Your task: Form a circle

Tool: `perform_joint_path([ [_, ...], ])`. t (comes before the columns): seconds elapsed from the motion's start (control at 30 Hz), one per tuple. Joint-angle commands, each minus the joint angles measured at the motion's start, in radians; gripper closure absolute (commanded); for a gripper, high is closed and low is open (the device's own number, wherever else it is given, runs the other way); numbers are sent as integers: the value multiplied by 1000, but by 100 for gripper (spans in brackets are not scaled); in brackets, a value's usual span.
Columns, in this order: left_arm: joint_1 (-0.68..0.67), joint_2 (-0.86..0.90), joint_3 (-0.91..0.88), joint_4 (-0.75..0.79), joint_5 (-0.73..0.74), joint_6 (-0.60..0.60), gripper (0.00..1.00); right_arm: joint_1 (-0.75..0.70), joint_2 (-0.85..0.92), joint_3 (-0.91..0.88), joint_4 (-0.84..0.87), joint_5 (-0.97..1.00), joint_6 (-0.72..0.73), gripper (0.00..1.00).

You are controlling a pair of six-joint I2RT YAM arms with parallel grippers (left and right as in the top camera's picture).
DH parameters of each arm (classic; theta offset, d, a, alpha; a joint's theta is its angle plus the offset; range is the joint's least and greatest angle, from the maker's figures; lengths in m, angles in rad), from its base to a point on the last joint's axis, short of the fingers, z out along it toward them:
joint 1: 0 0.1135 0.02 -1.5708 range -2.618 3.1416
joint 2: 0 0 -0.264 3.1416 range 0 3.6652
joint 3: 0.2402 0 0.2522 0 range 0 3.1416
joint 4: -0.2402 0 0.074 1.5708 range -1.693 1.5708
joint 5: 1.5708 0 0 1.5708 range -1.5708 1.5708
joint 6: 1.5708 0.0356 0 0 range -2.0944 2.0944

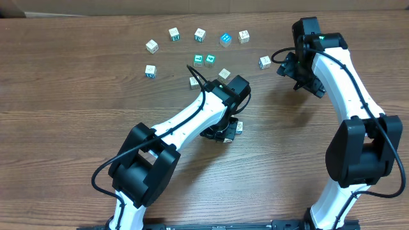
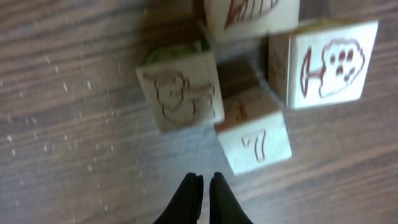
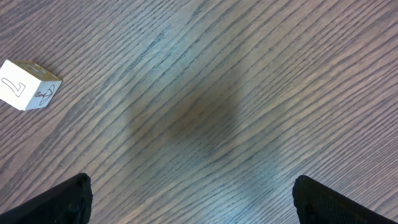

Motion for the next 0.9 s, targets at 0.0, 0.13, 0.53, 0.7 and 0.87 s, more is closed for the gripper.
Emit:
perform_joint_path([
  [0.0,-6,-17,-35,40,-25,17,96,2,-29,18,2,6,3,0],
  [0.13,-13,-17,-51,61,-25,3,96,2,-29,18,2,6,4,0],
  [0.53,-15,-17,-51,105,-26,3,96,2,-29,18,2,6,3,0],
  [0.7,-15,-17,-51,92,-43,3,96,2,-29,18,2,6,3,0],
  [0.87,-6,-19,-13,17,-105,6,96,2,-29,18,2,6,3,0],
])
